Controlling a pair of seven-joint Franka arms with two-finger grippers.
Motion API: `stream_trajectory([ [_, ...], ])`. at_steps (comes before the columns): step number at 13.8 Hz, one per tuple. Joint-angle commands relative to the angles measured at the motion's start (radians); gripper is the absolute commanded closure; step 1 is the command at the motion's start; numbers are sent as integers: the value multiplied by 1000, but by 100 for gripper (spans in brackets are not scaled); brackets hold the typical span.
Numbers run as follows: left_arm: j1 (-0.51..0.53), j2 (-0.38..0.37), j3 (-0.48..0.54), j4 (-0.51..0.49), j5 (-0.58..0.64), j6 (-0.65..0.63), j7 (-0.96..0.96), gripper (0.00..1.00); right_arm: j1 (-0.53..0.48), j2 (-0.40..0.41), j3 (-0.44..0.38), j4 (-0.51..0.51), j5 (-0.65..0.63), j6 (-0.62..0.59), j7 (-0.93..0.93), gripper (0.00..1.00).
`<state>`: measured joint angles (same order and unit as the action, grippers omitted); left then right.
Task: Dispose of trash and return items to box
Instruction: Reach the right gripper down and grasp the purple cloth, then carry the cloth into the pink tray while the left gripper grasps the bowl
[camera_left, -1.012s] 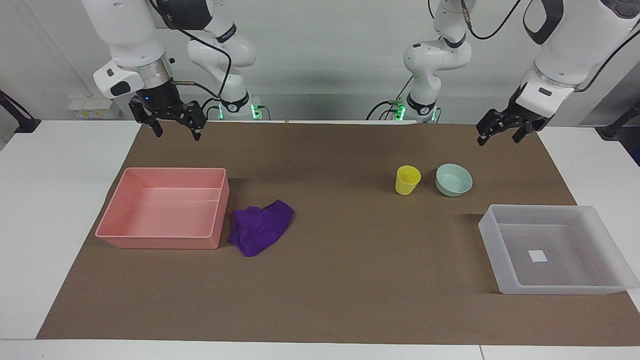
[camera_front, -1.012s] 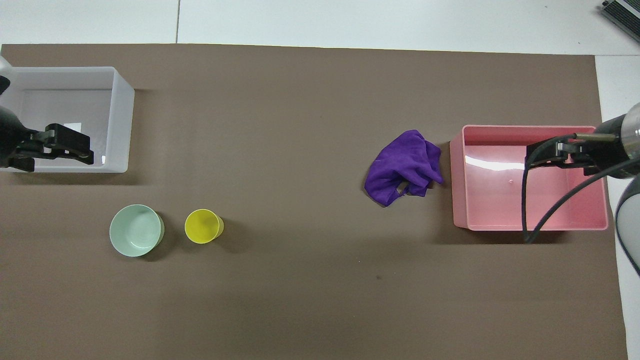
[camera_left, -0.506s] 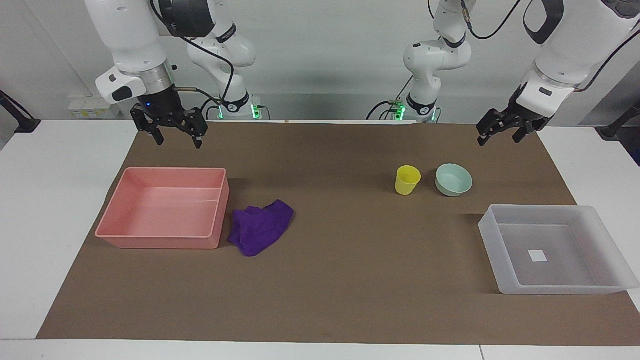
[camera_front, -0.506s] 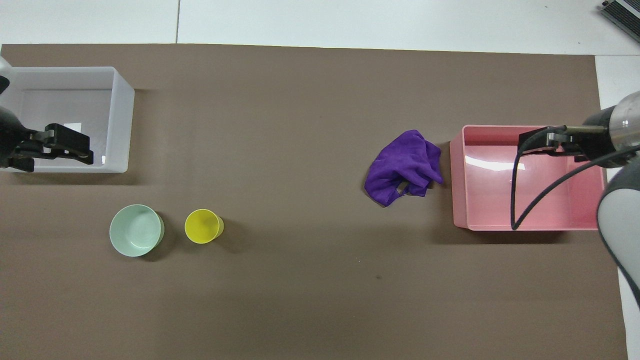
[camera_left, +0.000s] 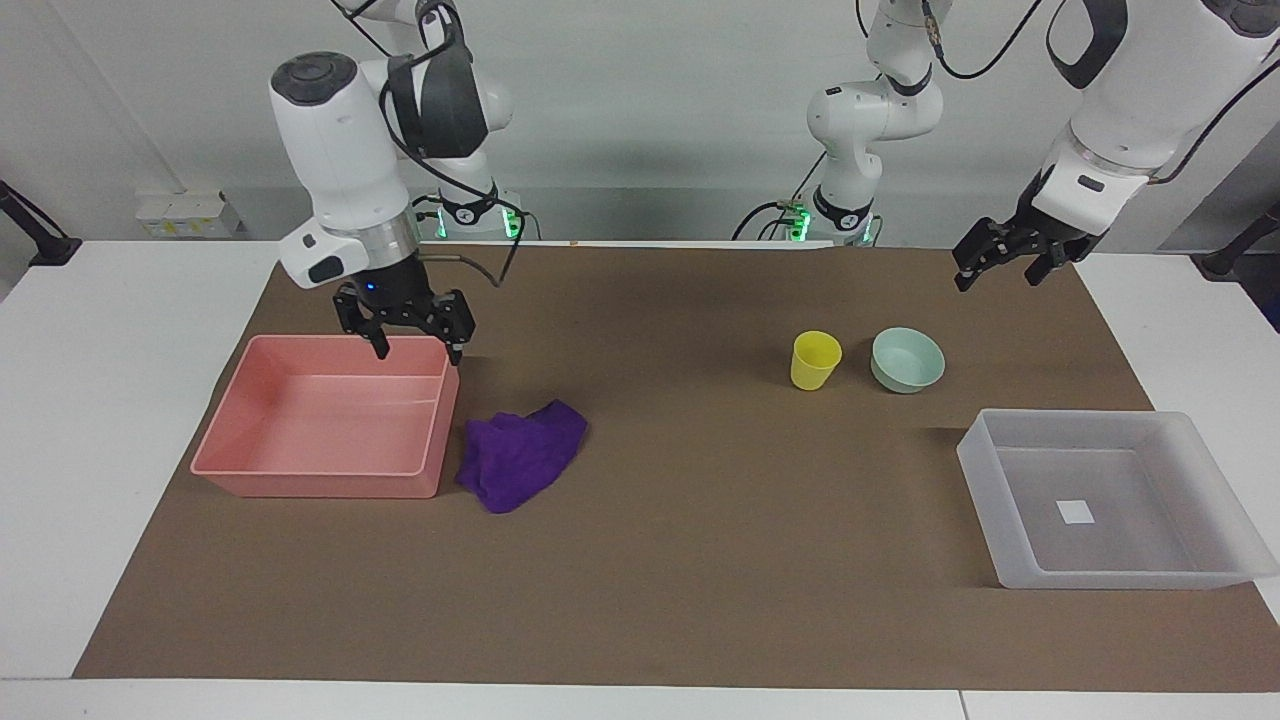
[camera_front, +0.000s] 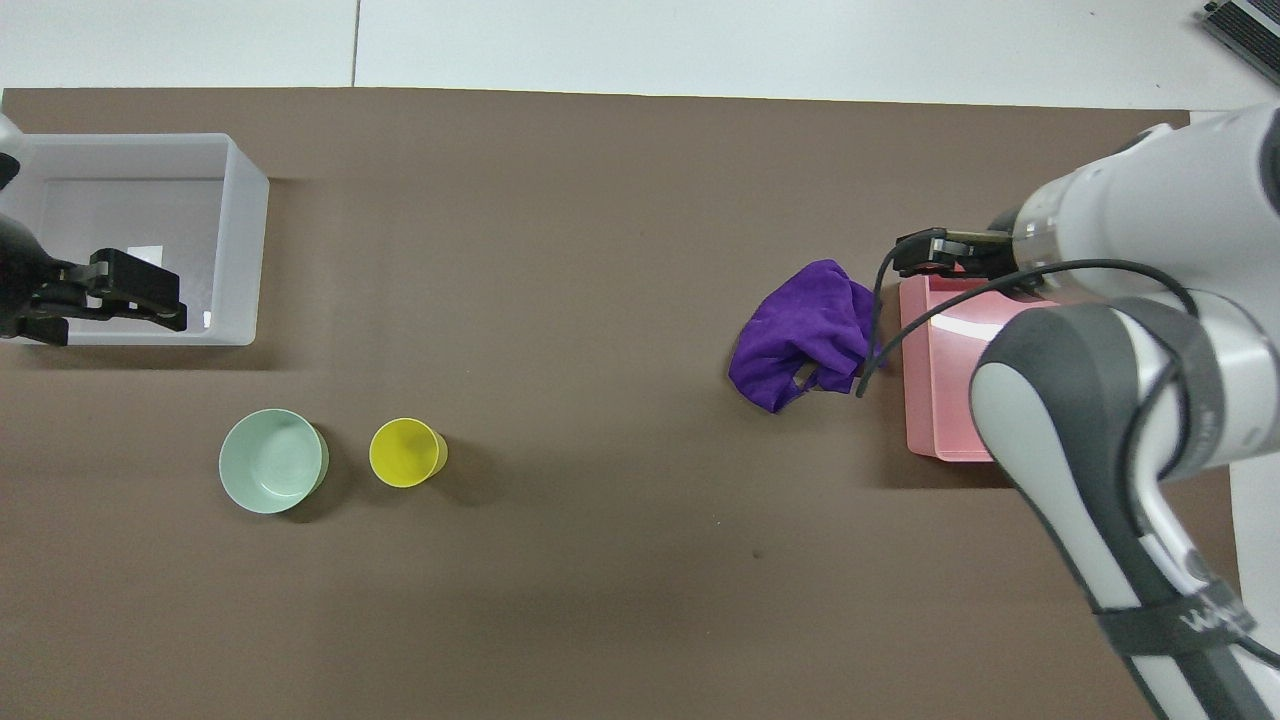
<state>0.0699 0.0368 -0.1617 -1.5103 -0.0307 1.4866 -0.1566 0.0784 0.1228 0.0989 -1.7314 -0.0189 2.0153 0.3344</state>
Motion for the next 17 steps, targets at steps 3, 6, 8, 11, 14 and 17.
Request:
stream_trajectory([
  [3, -2, 3, 21, 29, 8, -34, -9, 0, 49, 144, 1, 0, -19, 199, 124, 0],
  [6, -1, -3, 31, 30, 5, -35, -5, 0, 69, 205, 1, -37, -32, 267, 193, 0],
  [8, 13, 0, 33, 30, 2, -22, -11, 0, 92, 221, -1, -72, -32, 305, 228, 0],
  [11, 31, -12, 37, 28, 5, -46, 14, 0, 113, 230, -1, -158, -32, 351, 271, 0],
  [14, 66, -8, 39, -7, 3, -107, 15, 0, 104, 199, -1, -301, -35, 466, 261, 0],
  [17, 106, -69, 37, -274, -47, -21, 68, 0, 103, 172, -1, -384, -50, 496, 239, 0],
])
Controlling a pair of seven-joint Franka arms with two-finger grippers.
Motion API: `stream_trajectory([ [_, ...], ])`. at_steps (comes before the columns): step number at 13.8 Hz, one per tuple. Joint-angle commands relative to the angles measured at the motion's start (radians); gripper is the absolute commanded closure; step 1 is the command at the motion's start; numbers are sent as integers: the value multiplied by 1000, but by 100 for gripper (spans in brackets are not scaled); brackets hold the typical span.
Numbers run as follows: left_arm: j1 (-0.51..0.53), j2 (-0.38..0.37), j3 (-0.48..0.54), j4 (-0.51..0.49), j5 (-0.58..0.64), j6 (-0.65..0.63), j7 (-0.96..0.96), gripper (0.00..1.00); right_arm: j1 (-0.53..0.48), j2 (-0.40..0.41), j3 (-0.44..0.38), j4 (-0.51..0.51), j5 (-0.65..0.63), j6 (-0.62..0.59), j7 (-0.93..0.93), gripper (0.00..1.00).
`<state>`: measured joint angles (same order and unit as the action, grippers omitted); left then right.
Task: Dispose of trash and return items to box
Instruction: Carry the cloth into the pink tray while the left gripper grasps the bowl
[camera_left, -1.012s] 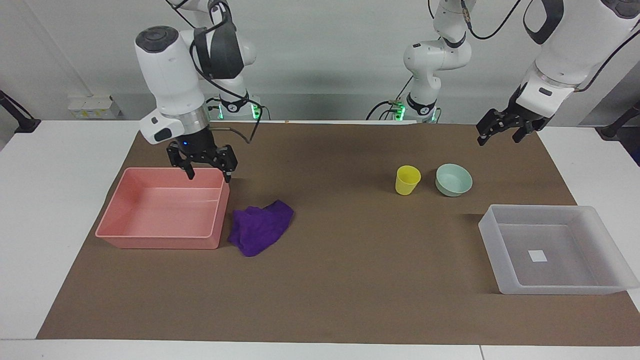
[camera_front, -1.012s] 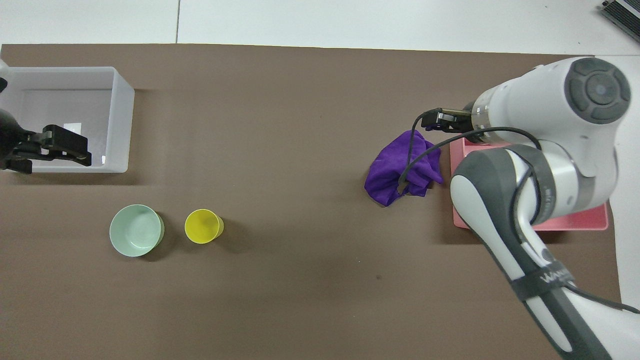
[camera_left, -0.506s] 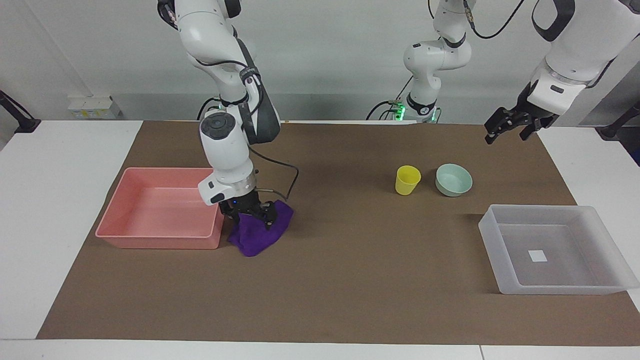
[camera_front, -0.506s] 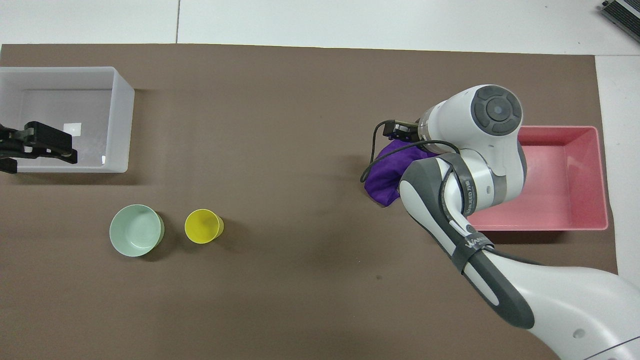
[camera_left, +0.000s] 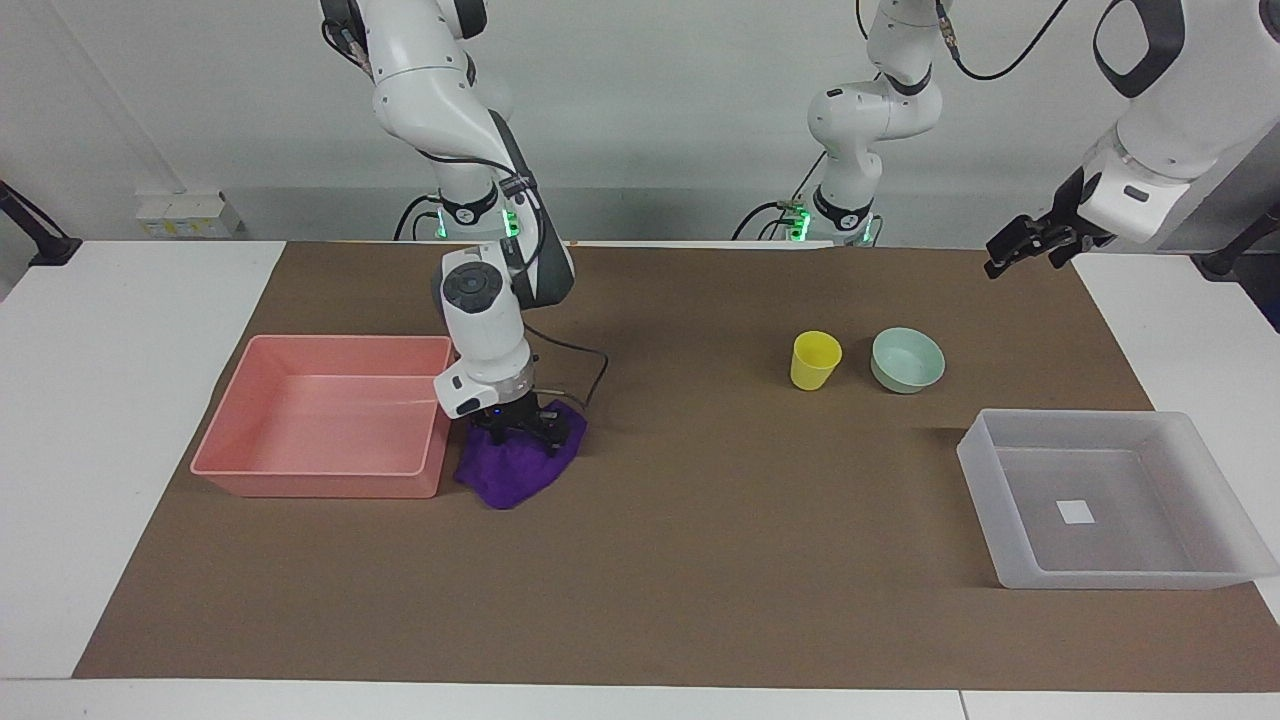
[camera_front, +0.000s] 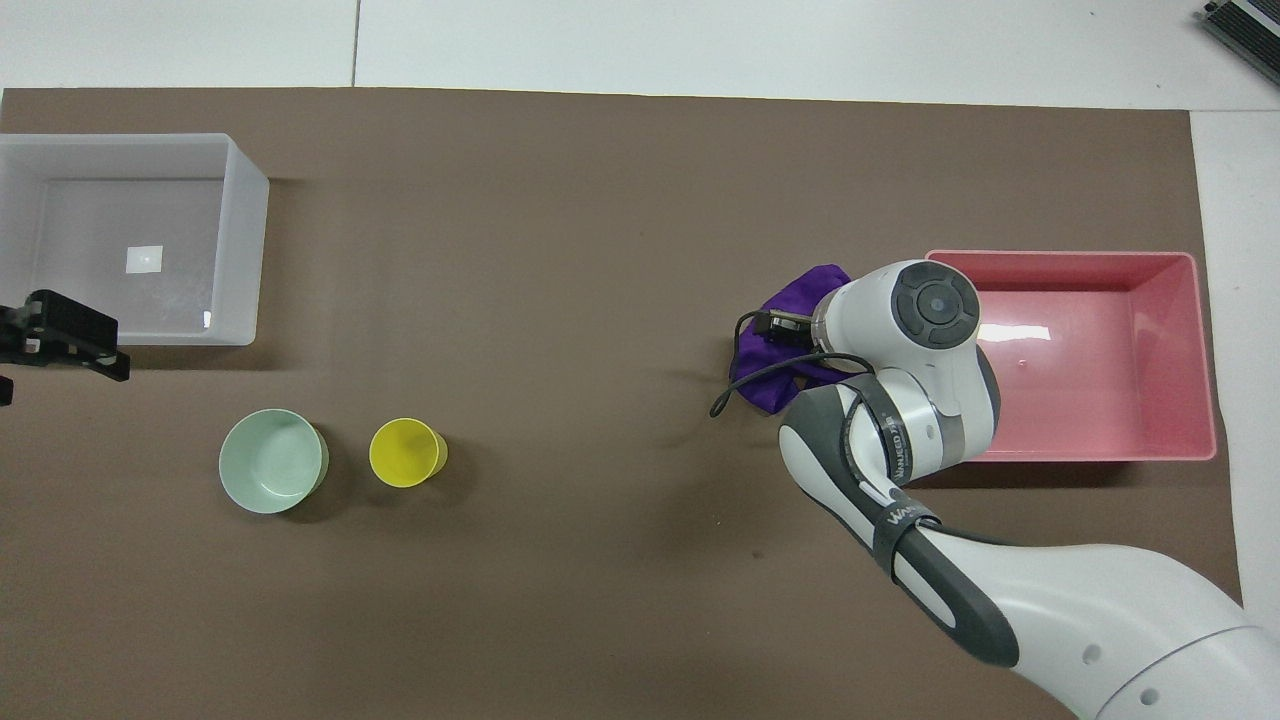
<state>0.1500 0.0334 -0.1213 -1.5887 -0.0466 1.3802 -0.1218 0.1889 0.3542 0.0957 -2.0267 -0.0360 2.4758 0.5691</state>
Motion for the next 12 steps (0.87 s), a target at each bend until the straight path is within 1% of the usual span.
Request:
stream_trajectory([
  [1, 28, -108, -1, -315, -35, 187, 57, 0, -9, -60, 2, -107, -35, 72, 2, 0],
  [2, 29, -144, -1, -427, -35, 292, 89, 0, -16, -58, 2, -116, -35, 109, -11, 13],
  [3, 39, -165, -1, -529, -36, 392, 118, 0, -29, -58, 2, -118, -35, 120, -27, 63],
  [4, 49, -167, -1, -600, -48, 489, 131, 0, -31, -58, 2, -116, -35, 121, -38, 87],
  [5, 48, -165, -1, -653, -55, 569, 133, 0, -31, -58, 2, -112, -35, 121, -41, 100],
  [9, 45, -136, -1, -864, -56, 938, 146, 0, -23, -58, 2, -34, -35, 111, -37, 100],
  [10, 43, -135, -1, -896, -56, 994, 145, 0, -22, -70, 2, -12, -35, 94, -35, 100],
  [11, 43, -132, -1, -899, -56, 994, 143, 21, -23, -95, 1, 6, -35, 63, -35, 100],
  [12, 48, -121, -1, -899, -56, 990, 145, 64, -26, -121, 1, 34, -35, 17, -37, 100],
])
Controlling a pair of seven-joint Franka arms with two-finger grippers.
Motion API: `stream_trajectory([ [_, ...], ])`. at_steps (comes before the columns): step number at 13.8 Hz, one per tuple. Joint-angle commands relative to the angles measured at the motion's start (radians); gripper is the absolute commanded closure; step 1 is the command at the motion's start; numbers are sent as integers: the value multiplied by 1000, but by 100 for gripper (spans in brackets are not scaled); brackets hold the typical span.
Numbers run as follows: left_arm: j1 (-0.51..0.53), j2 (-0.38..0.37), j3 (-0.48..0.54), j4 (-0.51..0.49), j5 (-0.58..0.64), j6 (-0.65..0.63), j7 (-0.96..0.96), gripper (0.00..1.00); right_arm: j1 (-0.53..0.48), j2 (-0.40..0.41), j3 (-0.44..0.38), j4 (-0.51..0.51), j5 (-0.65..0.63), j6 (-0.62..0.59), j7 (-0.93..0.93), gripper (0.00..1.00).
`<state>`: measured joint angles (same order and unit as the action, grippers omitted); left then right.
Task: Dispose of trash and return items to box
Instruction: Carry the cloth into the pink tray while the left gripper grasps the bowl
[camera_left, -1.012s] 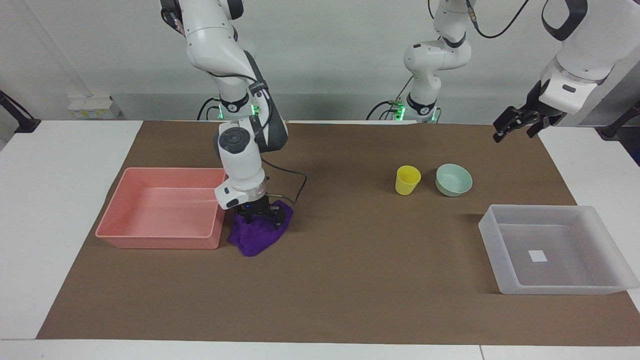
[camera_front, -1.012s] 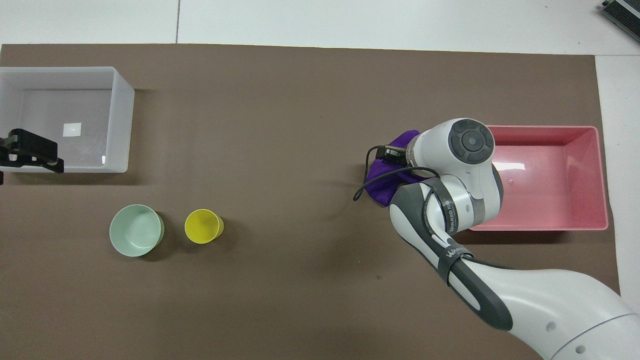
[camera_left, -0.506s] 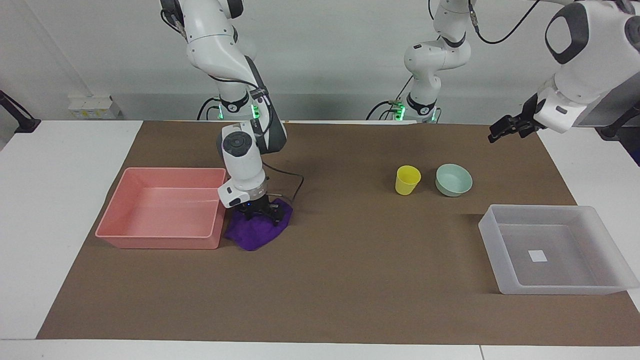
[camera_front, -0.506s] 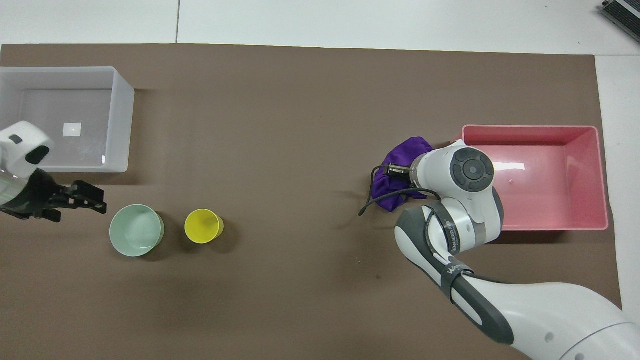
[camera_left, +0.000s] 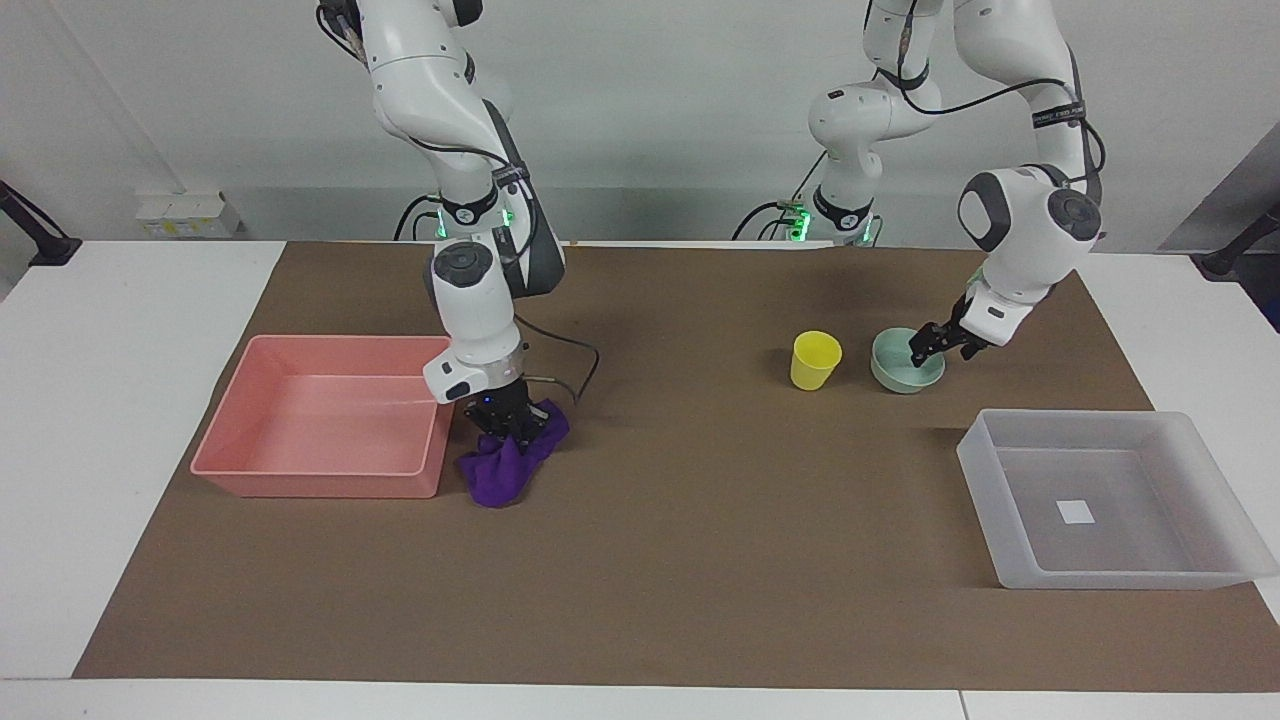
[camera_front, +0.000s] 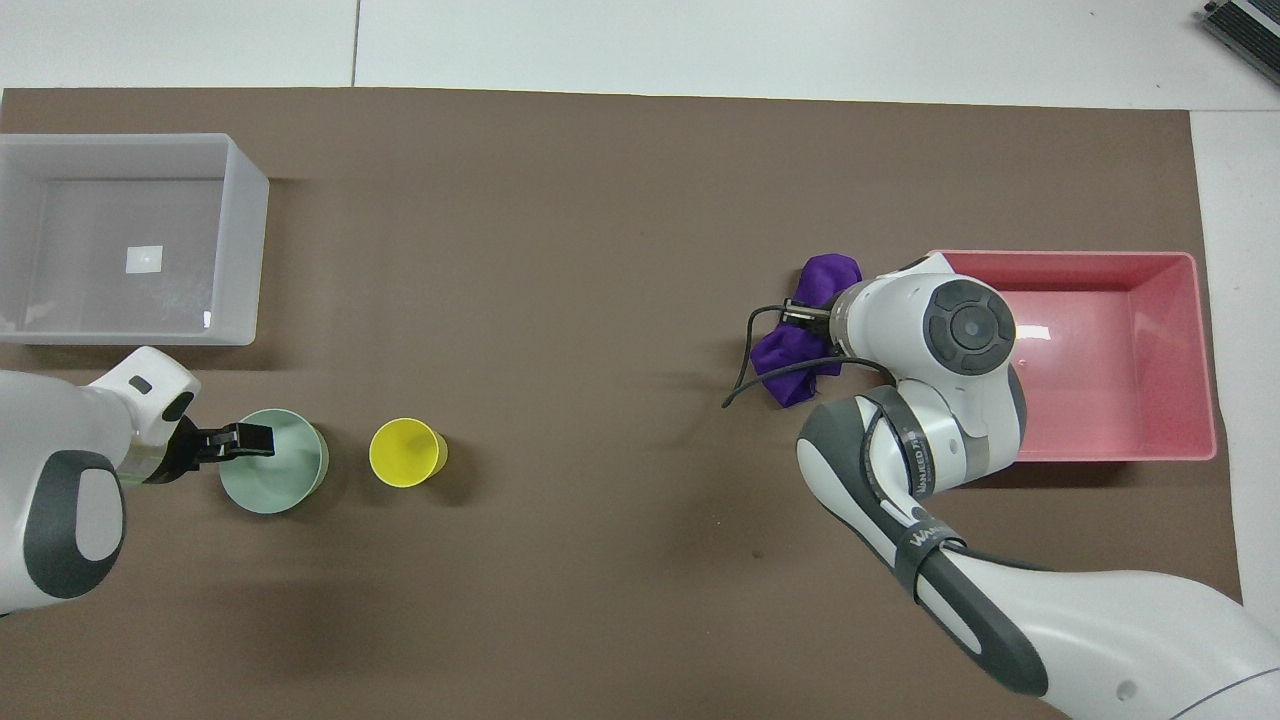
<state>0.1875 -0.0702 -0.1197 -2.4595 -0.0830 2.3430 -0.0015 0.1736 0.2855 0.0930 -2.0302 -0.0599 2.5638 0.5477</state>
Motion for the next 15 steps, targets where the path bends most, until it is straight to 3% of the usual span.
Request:
stream_trajectory([
  [1, 0, -2, -3, -24, -20, 22, 24, 94, -16, -87, -1, 69, -12, -126, -18, 100],
  [2, 0, -2, -3, -21, -20, 22, 24, 100, -25, -118, -5, 97, -12, -179, -20, 100],
  [5, 0, 1, -3, -10, -20, 18, 26, 100, -113, -227, -2, 94, -11, -279, -18, 100],
  [7, 4, 0, -3, 48, -18, -63, 26, 100, -184, -278, -2, 84, -11, -329, -20, 100],
  [10, 45, 7, -1, 277, -18, -349, 24, 100, -273, -327, -4, 42, -11, -415, -23, 100],
  [12, 60, 45, -1, 425, -18, -494, 28, 100, -327, -324, -4, -1, -5, -372, -43, 100],
  [15, 75, 89, -1, 604, -20, -583, 28, 100, -356, -290, -4, -39, -5, -353, -49, 100],
])
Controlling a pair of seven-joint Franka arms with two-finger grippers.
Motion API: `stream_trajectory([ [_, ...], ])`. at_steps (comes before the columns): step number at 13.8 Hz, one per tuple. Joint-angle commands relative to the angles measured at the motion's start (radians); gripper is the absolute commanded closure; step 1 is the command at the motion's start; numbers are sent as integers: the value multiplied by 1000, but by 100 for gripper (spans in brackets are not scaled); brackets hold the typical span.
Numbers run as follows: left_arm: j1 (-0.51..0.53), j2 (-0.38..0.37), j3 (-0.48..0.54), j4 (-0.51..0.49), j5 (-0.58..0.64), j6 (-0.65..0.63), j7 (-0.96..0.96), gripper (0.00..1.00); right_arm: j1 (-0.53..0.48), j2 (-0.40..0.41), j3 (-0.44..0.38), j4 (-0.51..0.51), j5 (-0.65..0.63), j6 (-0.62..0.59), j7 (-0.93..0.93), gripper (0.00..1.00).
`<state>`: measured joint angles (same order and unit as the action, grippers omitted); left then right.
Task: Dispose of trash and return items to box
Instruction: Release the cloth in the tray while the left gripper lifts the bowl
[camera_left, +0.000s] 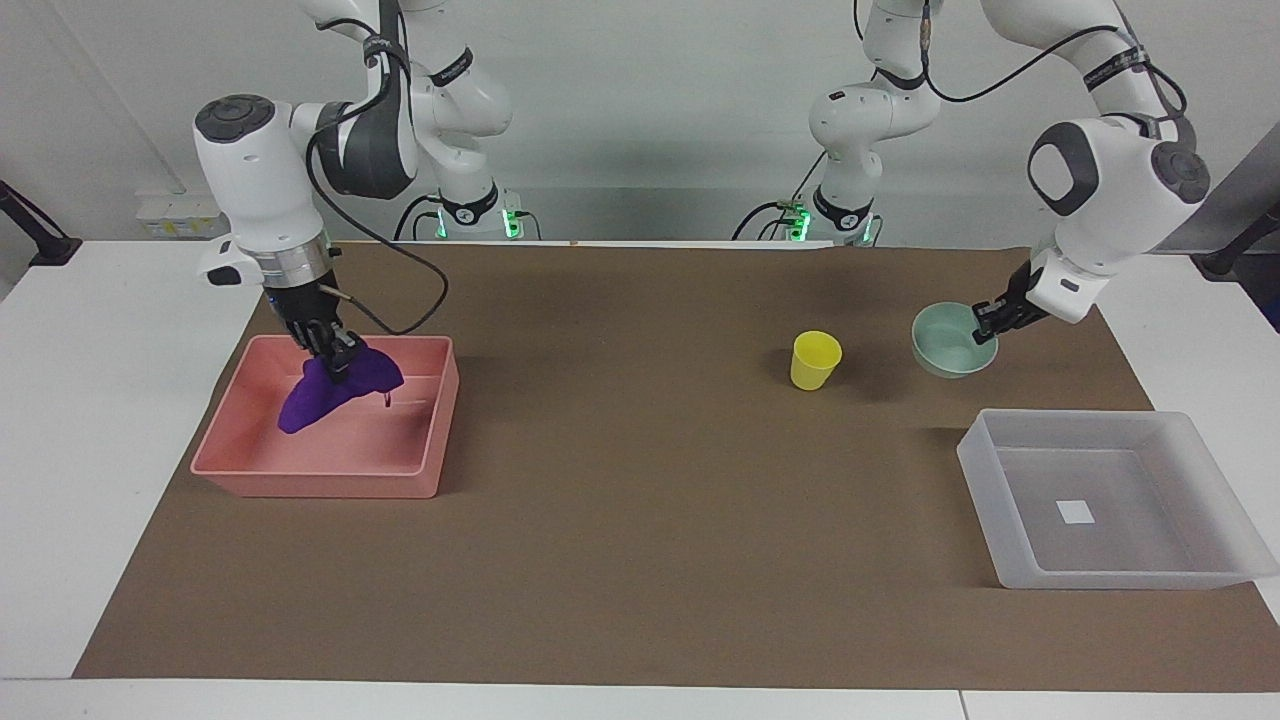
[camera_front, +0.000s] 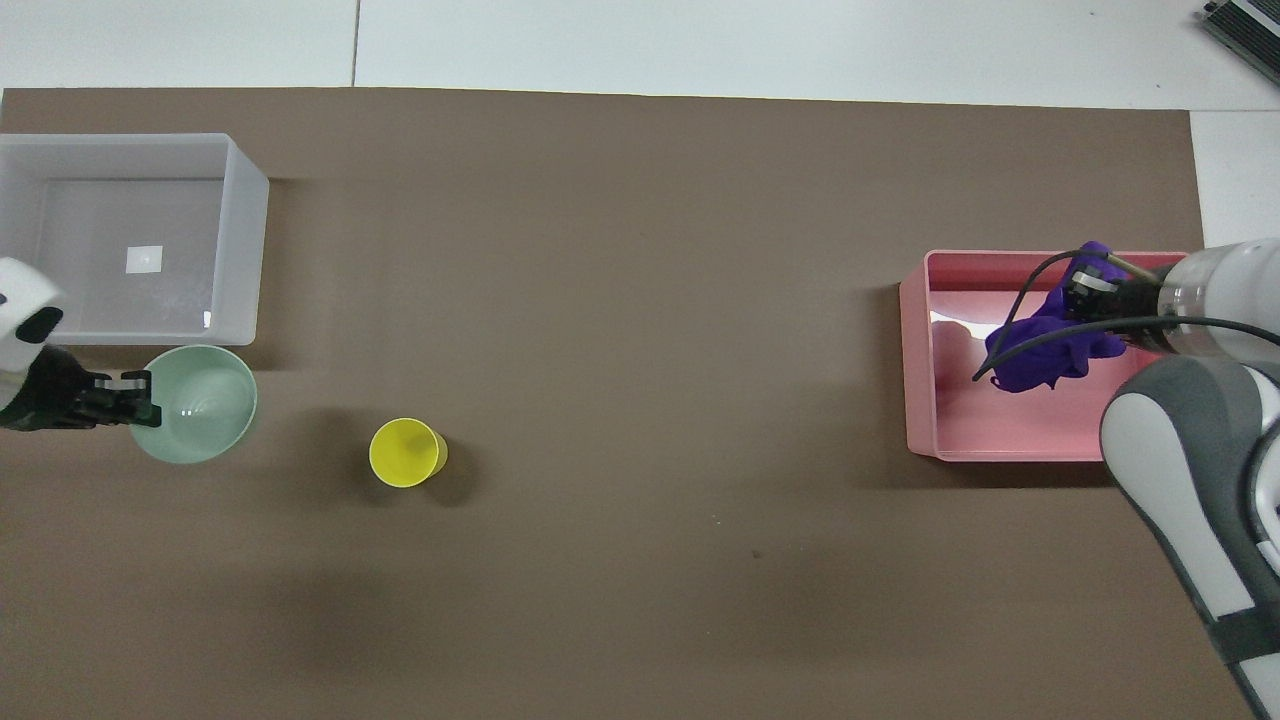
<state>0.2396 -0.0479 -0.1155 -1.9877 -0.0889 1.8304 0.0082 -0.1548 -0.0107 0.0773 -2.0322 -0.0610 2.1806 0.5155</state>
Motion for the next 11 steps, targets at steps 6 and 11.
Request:
stream_trajectory([
  [6, 47, 114, -6, 207, -14, -120, 19, 100, -16, 21, 13, -66, 1, 28, -14, 49],
  [11, 58, 120, -6, 213, -14, -157, 18, 100, 0, 2, 22, -22, 4, 4, -63, 0],
])
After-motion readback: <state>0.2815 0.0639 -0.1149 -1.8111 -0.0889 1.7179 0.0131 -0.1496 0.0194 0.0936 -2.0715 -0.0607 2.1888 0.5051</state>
